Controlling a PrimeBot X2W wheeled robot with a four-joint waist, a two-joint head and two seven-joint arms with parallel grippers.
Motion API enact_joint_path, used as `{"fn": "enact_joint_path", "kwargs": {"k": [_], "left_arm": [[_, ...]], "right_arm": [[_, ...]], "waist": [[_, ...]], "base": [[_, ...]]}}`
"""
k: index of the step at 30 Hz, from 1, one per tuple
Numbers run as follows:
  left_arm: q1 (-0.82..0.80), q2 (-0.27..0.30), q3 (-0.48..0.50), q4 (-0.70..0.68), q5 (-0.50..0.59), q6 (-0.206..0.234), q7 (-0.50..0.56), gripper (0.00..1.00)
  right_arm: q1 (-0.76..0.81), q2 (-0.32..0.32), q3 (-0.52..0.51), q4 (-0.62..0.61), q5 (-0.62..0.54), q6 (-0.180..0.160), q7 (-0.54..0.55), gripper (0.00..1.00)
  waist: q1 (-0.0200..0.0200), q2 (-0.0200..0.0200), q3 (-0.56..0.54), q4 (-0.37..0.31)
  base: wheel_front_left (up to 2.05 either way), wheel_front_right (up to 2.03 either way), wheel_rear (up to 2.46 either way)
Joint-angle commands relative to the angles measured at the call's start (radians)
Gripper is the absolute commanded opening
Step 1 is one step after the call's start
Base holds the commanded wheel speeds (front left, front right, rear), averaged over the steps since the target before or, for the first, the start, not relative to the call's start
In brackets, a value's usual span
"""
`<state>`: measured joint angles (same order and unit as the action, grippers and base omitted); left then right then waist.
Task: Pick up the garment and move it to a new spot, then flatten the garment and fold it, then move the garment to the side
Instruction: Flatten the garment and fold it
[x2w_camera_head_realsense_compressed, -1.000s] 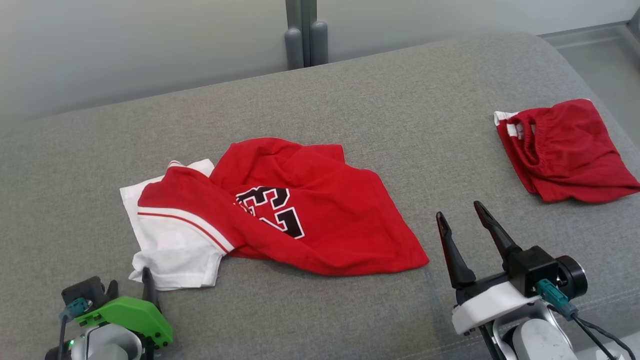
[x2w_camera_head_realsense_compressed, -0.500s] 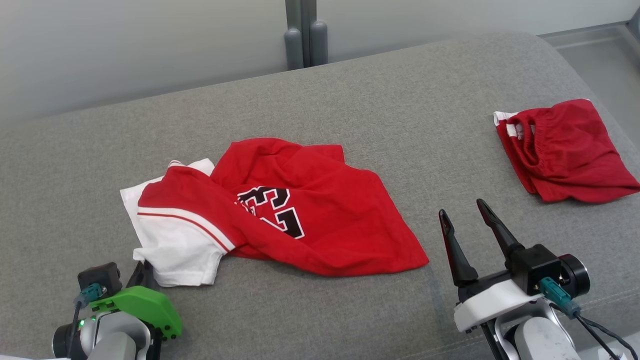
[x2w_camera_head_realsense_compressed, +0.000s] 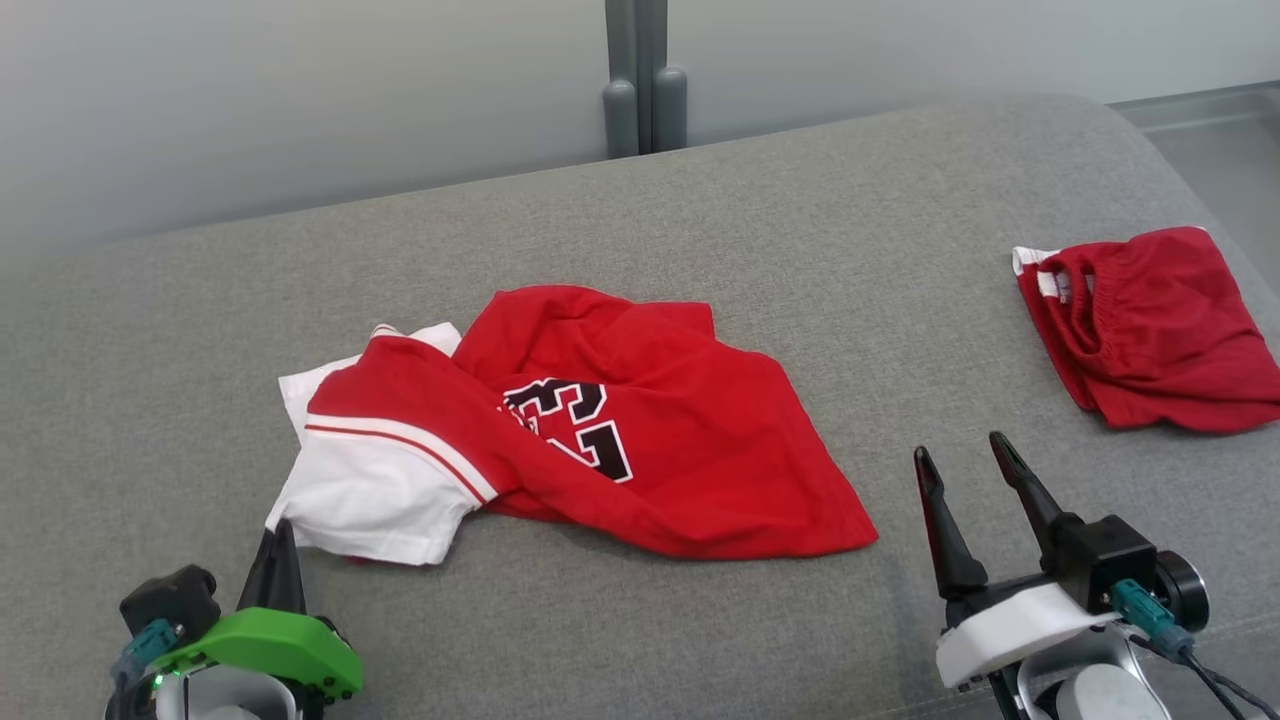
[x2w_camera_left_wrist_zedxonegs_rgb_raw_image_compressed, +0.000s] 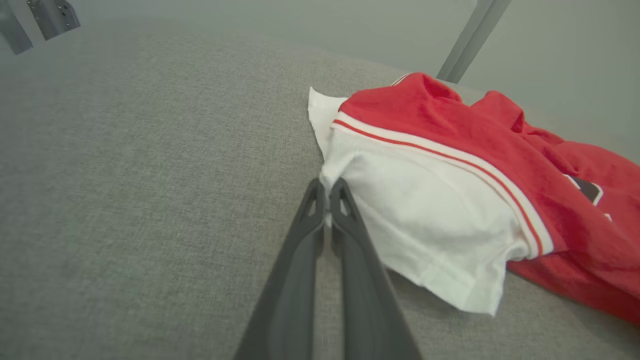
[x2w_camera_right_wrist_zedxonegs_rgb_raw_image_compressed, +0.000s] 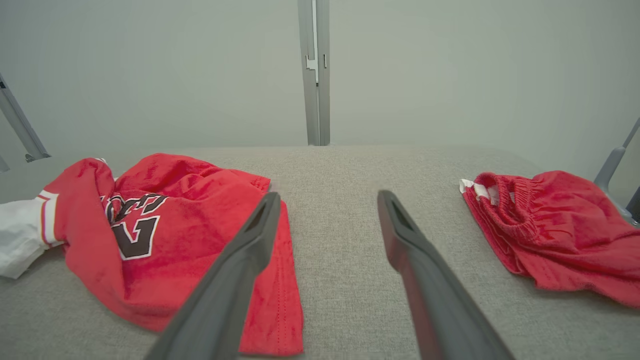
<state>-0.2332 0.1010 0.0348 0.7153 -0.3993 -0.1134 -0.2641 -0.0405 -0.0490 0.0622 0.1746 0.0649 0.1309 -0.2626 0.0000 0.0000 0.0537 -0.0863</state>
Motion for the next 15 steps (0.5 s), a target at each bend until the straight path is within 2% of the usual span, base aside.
{"fn": "enact_joint_path", "kwargs": {"k": [1, 8, 15], "left_arm": [[0.021, -0.007, 0.005, -0.018, -0.010, -0.003, 0.000, 0.00], [0.141, -0.028, 0.009, -0.215, -0.053, -0.007, 0.000, 0.00], [0.214, -0.032, 0.004, -0.371, -0.052, 0.040, 0.037, 0.00]], "right_arm": [[0.016, -0.003, -0.006, 0.005, 0.012, 0.000, -0.002, 1.00], [0.056, -0.003, -0.027, 0.077, 0.080, 0.000, 0.024, 1.00], [0.035, -0.003, -0.022, 0.196, 0.166, 0.000, 0.068, 1.00]], "waist": [[0.0000, 0.0000, -0.010, 0.012], [0.0000, 0.0000, -0.028, 0.046], [0.0000, 0.0000, -0.034, 0.093]], "base": [[0.00, 0.00, 0.00], [0.00, 0.00, 0.00], [0.00, 0.00, 0.00]]}}
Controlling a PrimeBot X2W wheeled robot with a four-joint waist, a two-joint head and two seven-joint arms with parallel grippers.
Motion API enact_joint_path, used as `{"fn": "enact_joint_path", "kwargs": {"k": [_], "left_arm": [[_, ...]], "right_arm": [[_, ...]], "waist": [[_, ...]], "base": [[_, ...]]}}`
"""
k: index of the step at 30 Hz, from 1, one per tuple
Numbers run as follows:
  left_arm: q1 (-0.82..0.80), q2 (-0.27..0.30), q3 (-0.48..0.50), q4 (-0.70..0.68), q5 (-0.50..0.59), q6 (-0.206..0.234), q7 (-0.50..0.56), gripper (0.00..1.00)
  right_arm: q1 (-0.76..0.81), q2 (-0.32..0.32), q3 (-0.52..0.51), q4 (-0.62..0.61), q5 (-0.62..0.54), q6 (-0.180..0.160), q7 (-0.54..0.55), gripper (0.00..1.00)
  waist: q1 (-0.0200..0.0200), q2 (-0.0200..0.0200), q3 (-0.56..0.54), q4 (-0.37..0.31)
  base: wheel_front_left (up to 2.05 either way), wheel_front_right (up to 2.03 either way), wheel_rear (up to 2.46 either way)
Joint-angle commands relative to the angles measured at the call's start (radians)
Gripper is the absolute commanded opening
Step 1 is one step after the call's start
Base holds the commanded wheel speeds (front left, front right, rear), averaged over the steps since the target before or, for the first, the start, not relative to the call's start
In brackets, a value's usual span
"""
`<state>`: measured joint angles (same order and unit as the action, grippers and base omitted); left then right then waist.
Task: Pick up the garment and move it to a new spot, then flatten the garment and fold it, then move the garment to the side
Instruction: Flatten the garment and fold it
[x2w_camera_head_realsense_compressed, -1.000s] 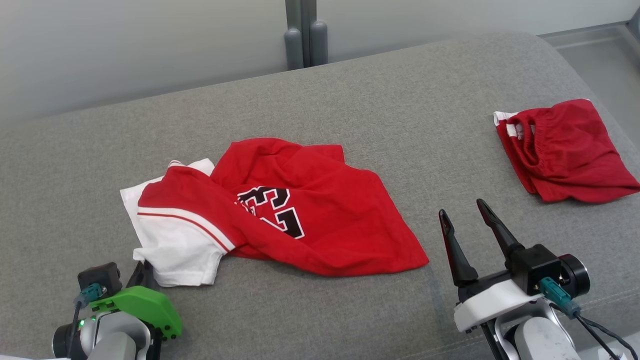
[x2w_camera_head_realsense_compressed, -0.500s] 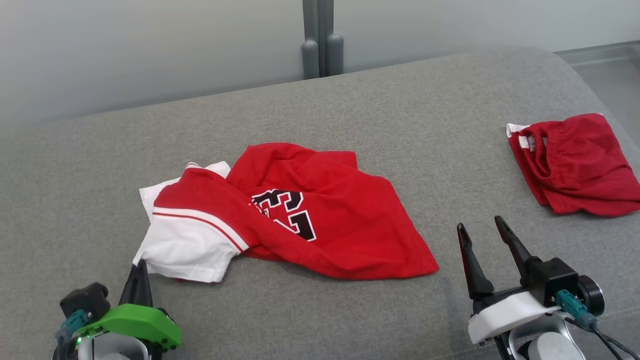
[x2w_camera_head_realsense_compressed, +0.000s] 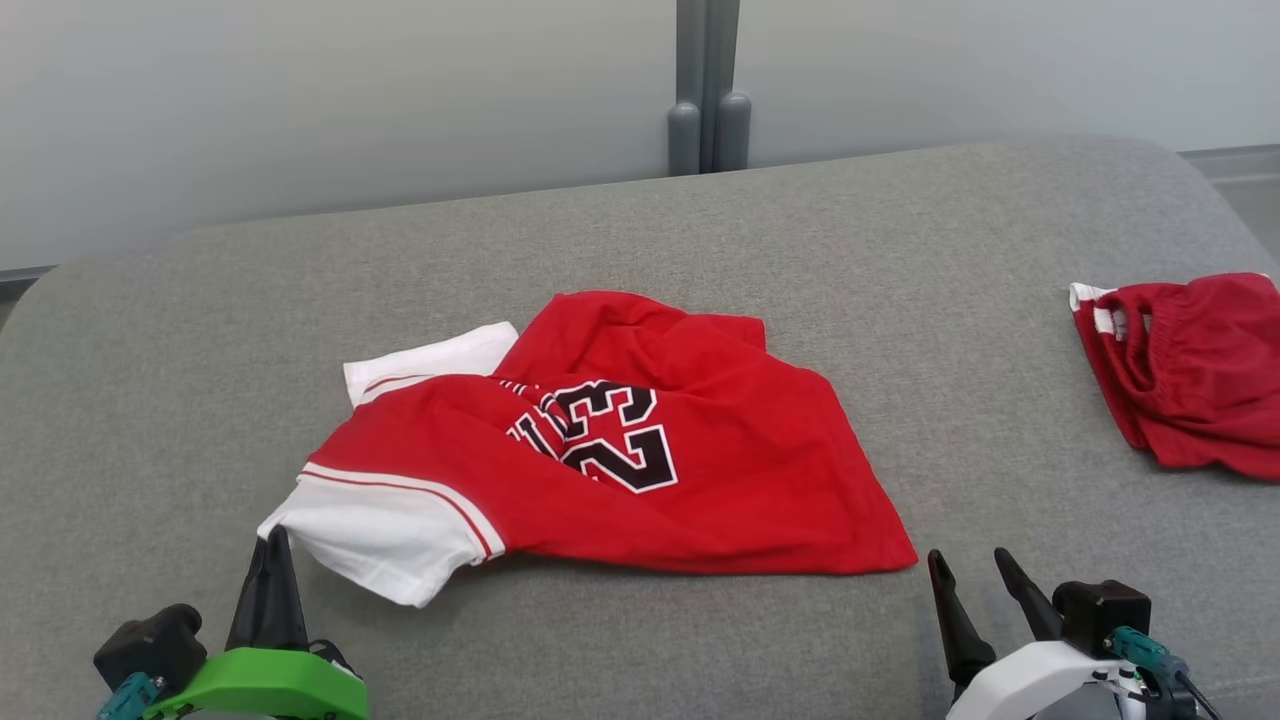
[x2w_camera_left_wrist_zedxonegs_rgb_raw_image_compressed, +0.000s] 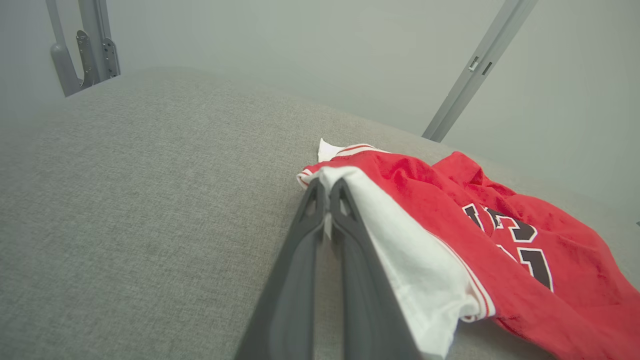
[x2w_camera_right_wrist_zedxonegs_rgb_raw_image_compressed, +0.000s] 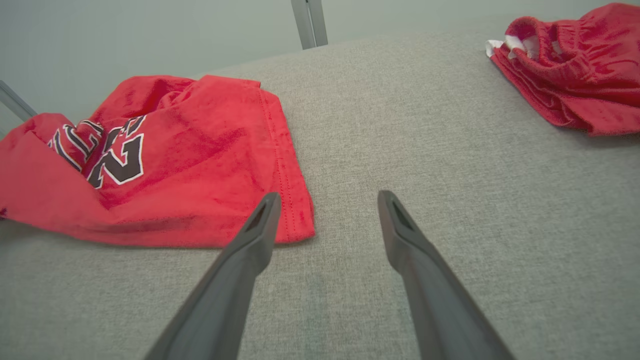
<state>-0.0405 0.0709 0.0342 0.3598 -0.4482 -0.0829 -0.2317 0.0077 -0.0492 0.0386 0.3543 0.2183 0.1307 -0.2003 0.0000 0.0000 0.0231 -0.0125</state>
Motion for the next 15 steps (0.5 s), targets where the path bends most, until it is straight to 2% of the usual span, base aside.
{"fn": "enact_joint_path", "kwargs": {"k": [1, 6, 15], "left_arm": [[0.029, -0.002, 0.006, -0.032, -0.004, 0.018, 0.009, 0.00], [0.067, -0.001, 0.013, -0.101, -0.009, 0.050, 0.032, 0.00], [0.090, -0.004, -0.012, -0.136, -0.006, 0.063, 0.055, 0.00]], "right_arm": [[-0.020, -0.003, 0.003, 0.036, 0.022, 0.000, 0.008, 1.00], [-0.058, -0.003, 0.024, 0.125, 0.050, 0.000, 0.011, 1.00], [-0.123, -0.003, 0.085, 0.264, 0.097, 0.000, 0.013, 1.00]], "waist": [[0.0000, 0.0000, -0.003, 0.026], [0.0000, 0.0000, 0.002, 0.059], [0.0000, 0.0000, 0.011, 0.088]], "base": [[0.00, 0.00, 0.00], [0.00, 0.00, 0.00], [0.00, 0.00, 0.00]]}}
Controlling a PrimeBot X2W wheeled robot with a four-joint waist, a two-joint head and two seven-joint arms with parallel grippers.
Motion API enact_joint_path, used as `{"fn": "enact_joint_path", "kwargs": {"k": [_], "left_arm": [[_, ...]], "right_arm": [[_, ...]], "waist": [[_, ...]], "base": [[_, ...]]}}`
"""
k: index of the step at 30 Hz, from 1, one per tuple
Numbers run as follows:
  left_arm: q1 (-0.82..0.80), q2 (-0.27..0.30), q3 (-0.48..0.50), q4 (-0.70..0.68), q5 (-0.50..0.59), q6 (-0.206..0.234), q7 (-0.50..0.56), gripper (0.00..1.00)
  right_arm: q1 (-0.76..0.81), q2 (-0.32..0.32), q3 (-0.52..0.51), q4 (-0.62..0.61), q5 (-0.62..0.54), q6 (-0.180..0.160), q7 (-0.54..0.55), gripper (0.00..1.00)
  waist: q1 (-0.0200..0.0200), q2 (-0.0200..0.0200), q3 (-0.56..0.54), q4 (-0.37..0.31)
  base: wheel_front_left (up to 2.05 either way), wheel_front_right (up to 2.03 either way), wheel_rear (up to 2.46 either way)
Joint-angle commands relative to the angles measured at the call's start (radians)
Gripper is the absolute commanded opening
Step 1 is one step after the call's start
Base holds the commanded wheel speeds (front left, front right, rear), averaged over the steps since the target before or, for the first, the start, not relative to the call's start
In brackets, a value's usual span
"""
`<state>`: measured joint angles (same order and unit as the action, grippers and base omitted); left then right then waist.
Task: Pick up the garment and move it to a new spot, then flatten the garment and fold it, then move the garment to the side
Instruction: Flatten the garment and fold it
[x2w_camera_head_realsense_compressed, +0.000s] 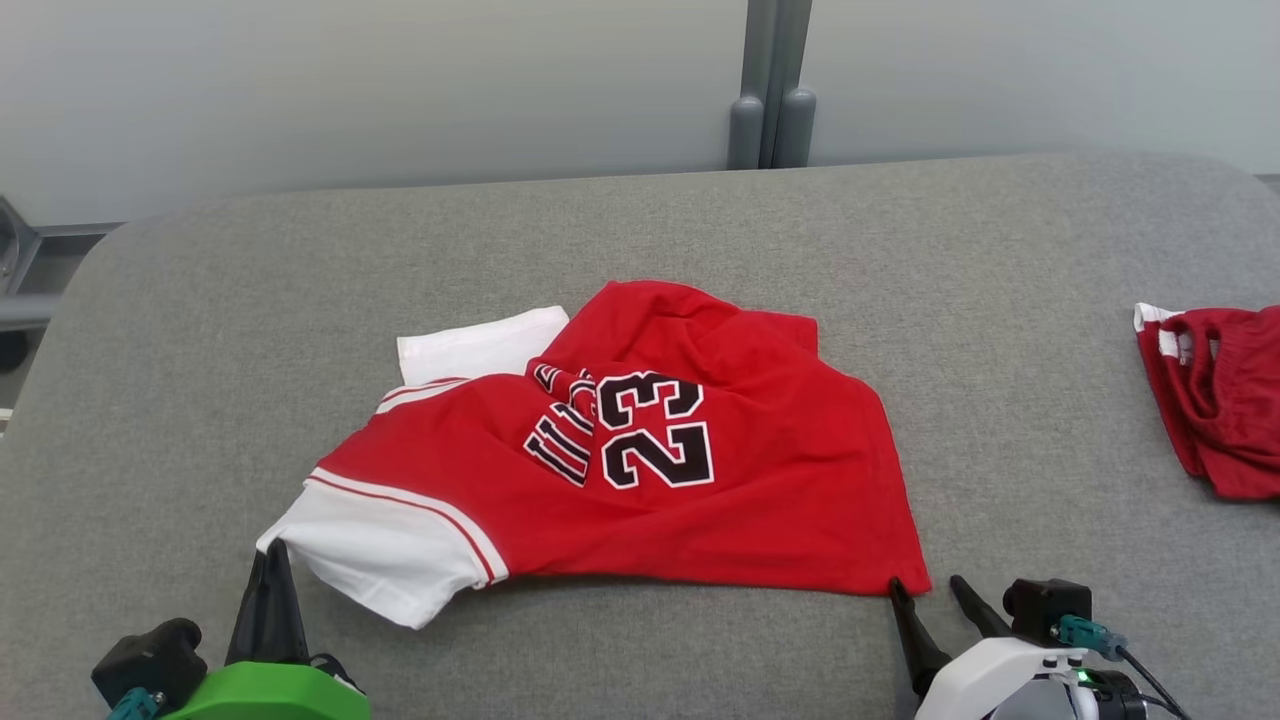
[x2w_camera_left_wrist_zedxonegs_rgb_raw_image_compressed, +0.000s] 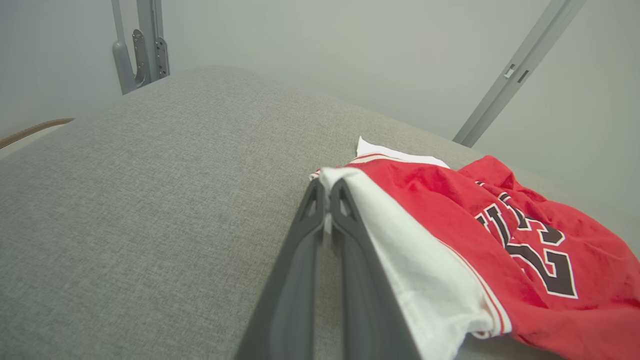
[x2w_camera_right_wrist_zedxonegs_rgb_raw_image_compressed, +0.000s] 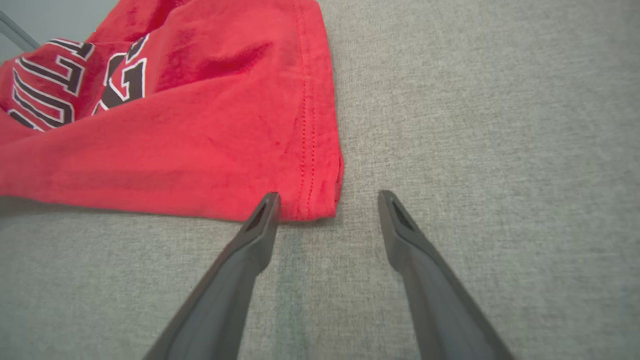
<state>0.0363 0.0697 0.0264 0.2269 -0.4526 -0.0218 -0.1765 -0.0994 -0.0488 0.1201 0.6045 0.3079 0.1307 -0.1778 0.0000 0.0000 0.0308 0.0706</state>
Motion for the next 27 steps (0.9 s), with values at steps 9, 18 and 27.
{"fn": "enact_joint_path", "kwargs": {"k": [9, 18, 27], "left_arm": [[0.001, -0.002, -0.017, 0.002, 0.000, 0.007, -0.004, 0.00], [0.004, 0.003, -0.031, 0.005, 0.002, 0.010, -0.002, 0.00], [0.009, 0.003, -0.037, -0.001, -0.024, -0.003, -0.010, 0.00]], "right_arm": [[-0.077, -0.003, 0.033, 0.114, 0.027, 0.000, -0.027, 1.00], [-0.132, -0.002, 0.080, 0.217, 0.098, 0.000, -0.032, 0.04], [-0.151, -0.002, 0.146, 0.187, 0.224, 0.000, -0.065, 0.00]], "waist": [[0.0000, 0.0000, 0.012, 0.016], [0.0000, 0.0000, 0.005, 0.018], [0.0000, 0.0000, -0.023, -0.011]], "base": [[0.00, 0.00, 0.00], [0.00, 0.00, 0.00], [0.00, 0.00, 0.00]]}}
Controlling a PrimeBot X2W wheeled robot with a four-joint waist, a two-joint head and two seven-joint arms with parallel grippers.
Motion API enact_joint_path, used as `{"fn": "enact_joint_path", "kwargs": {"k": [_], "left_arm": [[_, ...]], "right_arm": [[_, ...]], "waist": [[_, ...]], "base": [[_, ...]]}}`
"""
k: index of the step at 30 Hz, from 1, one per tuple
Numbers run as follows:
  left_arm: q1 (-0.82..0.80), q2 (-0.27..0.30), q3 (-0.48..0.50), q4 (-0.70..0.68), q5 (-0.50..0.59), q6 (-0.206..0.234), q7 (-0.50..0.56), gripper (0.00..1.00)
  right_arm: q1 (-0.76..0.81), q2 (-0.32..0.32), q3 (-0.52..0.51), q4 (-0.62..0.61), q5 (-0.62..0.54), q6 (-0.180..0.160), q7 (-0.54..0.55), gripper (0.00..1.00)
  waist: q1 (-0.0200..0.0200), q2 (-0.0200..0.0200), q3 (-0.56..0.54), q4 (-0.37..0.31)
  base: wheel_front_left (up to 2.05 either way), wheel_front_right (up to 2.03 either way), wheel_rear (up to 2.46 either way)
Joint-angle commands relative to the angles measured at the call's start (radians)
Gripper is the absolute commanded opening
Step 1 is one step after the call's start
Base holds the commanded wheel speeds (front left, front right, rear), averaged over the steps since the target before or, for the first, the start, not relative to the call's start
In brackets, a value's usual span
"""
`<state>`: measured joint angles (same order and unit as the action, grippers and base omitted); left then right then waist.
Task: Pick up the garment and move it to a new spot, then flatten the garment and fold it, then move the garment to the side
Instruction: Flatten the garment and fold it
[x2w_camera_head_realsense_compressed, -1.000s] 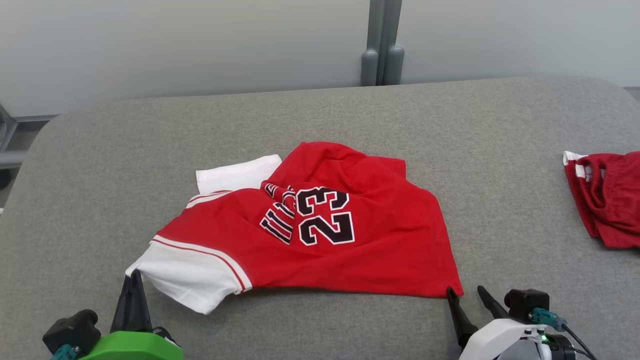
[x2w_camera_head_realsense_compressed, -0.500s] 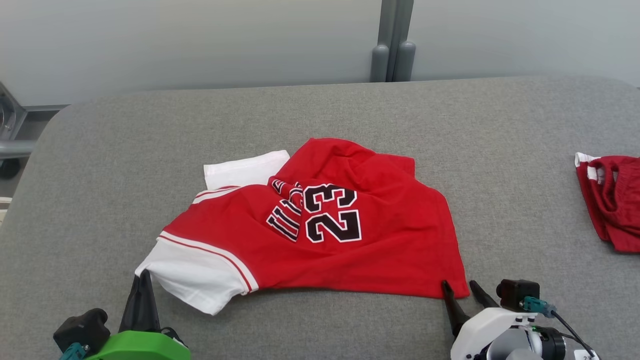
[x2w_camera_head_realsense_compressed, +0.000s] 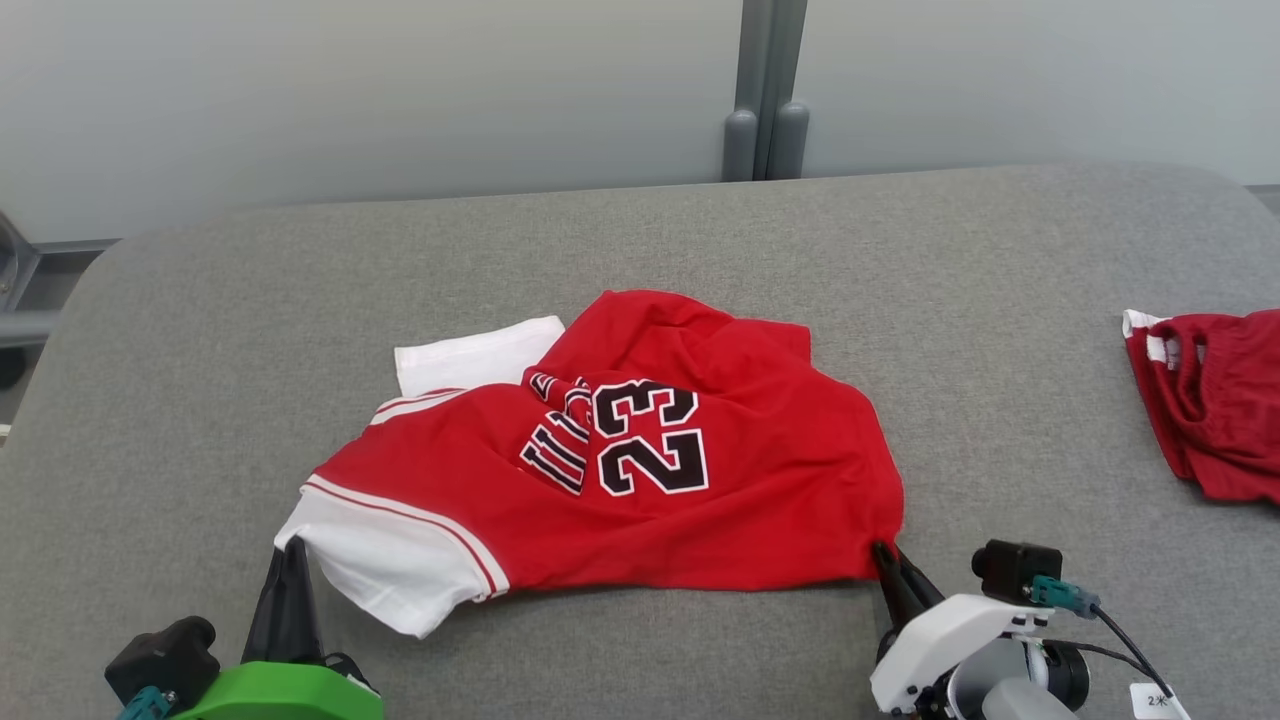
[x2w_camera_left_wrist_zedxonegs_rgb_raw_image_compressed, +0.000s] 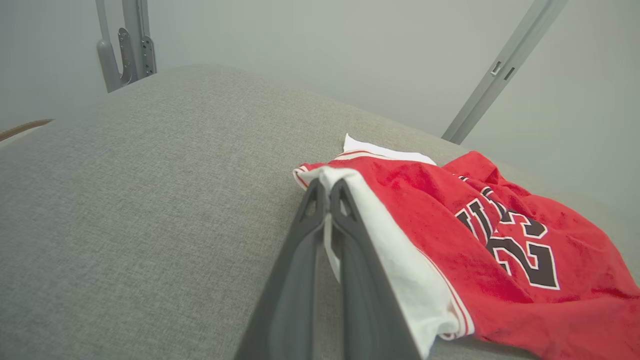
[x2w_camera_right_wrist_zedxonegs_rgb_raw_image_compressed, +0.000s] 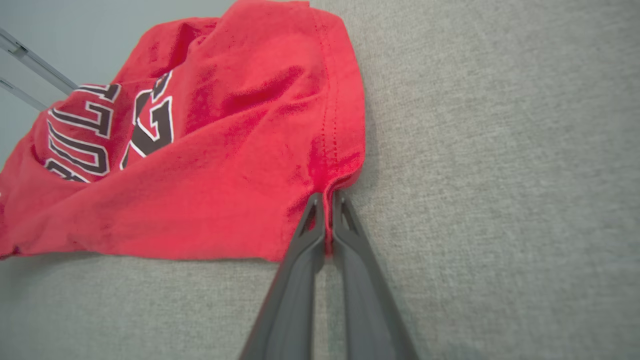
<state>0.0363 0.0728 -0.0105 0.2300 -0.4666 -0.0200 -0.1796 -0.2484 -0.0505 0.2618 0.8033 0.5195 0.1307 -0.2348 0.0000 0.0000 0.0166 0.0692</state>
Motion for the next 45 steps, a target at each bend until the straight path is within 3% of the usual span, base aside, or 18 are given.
{"fn": "enact_joint_path", "kwargs": {"k": [1, 7, 18, 27, 33, 38, 45], "left_arm": [[0.007, -0.002, 0.000, -0.008, -0.018, -0.009, -0.008, 0.00], [-0.034, -0.012, -0.013, -0.056, -0.097, -0.042, -0.014, 0.00], [-0.130, -0.020, -0.067, -0.229, -0.318, -0.077, 0.011, 0.00], [-0.265, 0.010, -0.073, -0.459, -0.386, -0.068, 0.108, 0.00], [-0.377, 0.031, -0.096, -0.636, -0.396, -0.039, 0.196, 0.00], [-0.469, 0.051, -0.109, -0.695, -0.384, -0.003, 0.266, 0.00], [-0.654, 0.090, -0.112, -0.531, -0.355, 0.021, 0.336, 0.00]], "right_arm": [[-0.001, -0.001, 0.010, -0.032, 0.031, 0.000, -0.011, 0.00], [0.012, -0.016, 0.004, -0.207, 0.083, 0.000, -0.025, 0.00], [0.077, -0.070, -0.054, -0.642, 0.213, 0.000, 0.012, 0.00], [0.068, -0.109, -0.181, -1.007, 0.288, 0.000, 0.109, 0.00], [0.032, -0.090, -0.272, -1.190, 0.316, 0.000, 0.207, 0.00], [0.006, -0.052, -0.346, -1.253, 0.345, 0.000, 0.298, 0.00], [-0.158, -0.009, -0.362, -1.110, 0.359, 0.000, 0.440, 0.00]], "waist": [[0.0000, 0.0000, -0.014, -0.014], [0.0000, 0.0000, -0.039, -0.044], [0.0000, 0.0000, -0.072, -0.089], [0.0000, 0.0000, -0.085, -0.117], [0.0000, 0.0000, -0.080, -0.130], [0.0000, 0.0000, -0.055, -0.133], [0.0000, 0.0000, 0.055, -0.147]], "base": [[0.00, 0.00, 0.00], [0.00, 0.00, 0.00], [0.00, 0.00, 0.00], [0.00, 0.00, 0.00], [0.00, 0.00, 0.00], [0.00, 0.00, 0.00], [0.00, 0.00, 0.00]]}}
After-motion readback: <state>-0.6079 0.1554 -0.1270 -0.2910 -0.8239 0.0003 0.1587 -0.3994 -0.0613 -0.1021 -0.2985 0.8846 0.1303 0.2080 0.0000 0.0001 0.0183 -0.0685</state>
